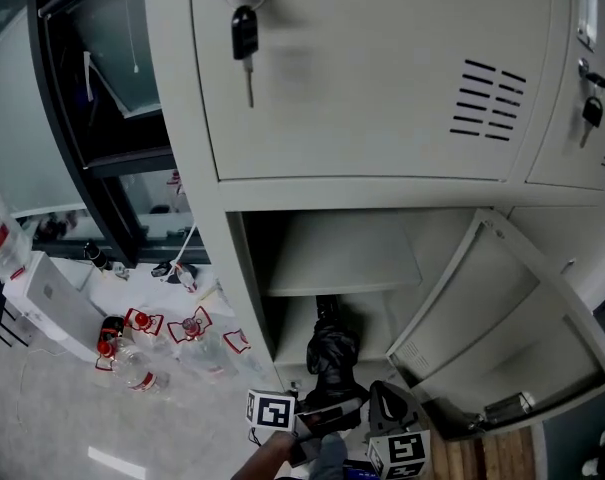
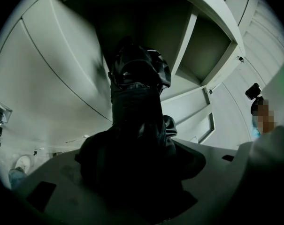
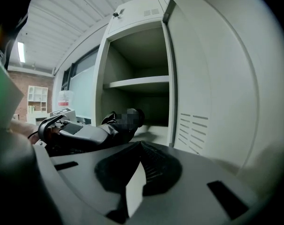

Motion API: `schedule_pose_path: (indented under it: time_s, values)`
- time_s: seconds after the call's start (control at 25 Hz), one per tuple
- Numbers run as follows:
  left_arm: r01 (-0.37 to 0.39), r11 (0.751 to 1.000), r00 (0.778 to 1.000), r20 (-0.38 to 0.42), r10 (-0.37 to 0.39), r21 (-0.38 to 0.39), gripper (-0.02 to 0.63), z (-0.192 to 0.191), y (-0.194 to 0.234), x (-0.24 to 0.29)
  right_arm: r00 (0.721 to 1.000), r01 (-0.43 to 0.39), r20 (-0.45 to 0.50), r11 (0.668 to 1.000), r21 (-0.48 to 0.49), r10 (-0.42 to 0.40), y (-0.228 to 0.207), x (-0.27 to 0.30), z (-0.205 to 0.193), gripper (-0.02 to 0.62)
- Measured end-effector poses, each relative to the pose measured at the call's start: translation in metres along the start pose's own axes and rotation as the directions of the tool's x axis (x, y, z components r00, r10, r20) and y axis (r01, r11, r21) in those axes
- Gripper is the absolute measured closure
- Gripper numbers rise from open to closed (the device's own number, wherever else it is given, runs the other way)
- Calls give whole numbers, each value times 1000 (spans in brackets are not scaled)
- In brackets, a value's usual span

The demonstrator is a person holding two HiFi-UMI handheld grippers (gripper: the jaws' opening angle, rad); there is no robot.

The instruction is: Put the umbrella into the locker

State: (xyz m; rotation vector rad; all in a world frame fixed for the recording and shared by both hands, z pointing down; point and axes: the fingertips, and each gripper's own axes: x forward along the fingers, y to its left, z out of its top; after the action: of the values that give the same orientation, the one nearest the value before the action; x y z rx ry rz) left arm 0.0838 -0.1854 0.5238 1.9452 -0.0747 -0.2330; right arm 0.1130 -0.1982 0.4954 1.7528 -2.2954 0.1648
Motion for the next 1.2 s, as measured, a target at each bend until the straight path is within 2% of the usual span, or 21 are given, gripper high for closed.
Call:
schedule_pose_path:
  time_s: [0.28,0.44,0.76,0.92,1.08,1.2]
  values:
    - [-3,1000,1000,8,3,-28,328,11,10,7,1000,-15,-8,1000,8,15,-5,16,0,595]
    - [5,996,1000,22,-3,-89,328,16,14,10,1000,-13,-15,1000,11,13,-10,22,-2,595]
    - [5,998,1000,18,-4,-68,328,28,23,16,999,-24,-21,1000,18,24,-11,30,-4,595]
    - [25,990,999,48,-19,-140,328,33,26,19,999,-34,-22,999,23,35,-12,35,-4,595]
    - [39,992,998,45,-34,-117,328,41,28,21,999,-34,-29,999,23,35,-14,38,-5,595]
    - [64,984,997,58,-55,-163,328,44,27,24,999,-37,-33,999,21,38,-15,39,-6,595]
